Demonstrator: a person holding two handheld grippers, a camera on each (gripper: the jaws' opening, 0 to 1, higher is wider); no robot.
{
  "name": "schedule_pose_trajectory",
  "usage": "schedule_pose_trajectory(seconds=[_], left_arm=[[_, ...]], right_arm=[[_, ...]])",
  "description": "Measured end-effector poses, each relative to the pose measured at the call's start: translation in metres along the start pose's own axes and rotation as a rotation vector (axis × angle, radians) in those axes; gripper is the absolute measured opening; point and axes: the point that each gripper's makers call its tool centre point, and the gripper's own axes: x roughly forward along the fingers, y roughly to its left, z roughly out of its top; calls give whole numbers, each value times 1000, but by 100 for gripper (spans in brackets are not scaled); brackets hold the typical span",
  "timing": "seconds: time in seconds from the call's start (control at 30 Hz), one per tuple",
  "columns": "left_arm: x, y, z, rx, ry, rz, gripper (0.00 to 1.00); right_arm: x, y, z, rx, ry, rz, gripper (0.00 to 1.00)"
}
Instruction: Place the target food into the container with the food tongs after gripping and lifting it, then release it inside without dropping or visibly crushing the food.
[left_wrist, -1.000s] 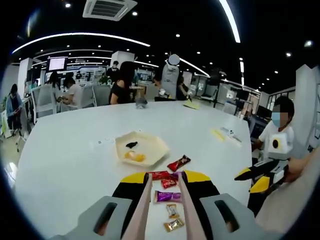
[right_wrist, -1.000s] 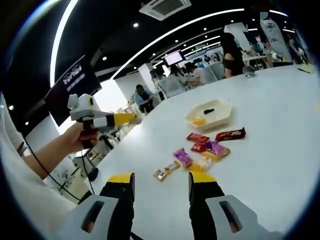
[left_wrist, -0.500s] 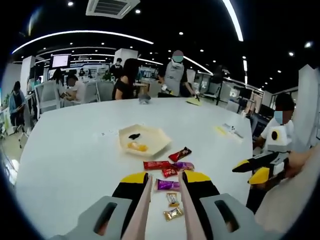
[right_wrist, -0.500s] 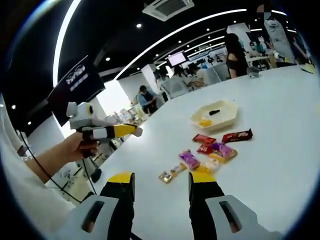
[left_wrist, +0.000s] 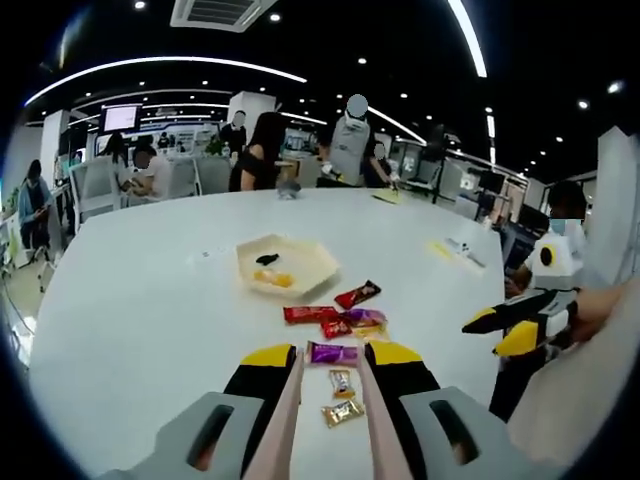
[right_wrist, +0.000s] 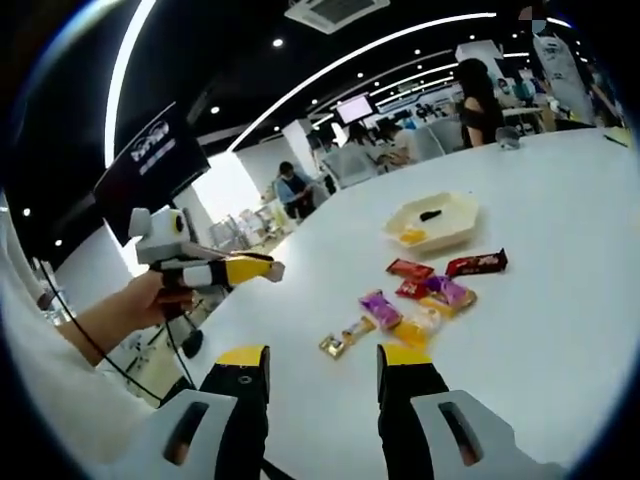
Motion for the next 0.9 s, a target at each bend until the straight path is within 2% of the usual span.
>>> schedule_pose_trajectory(seconds=[0.2,0.43,0.67,0.9], left_arm=[[2,-4,-12,-8,31,14,26],[14,-23,-34,-5,90,19,26],[20,-25,-49,-14,124,31,26],[20,-27,-48,-52,113,43,26]], right_arm=[[4,6,-9,-34,38,12,43],[1,-3,-11,3,42,-8,43],[1,-1,-15,-14,62,2,43],[1,-5,-13,-9,65,3,43]])
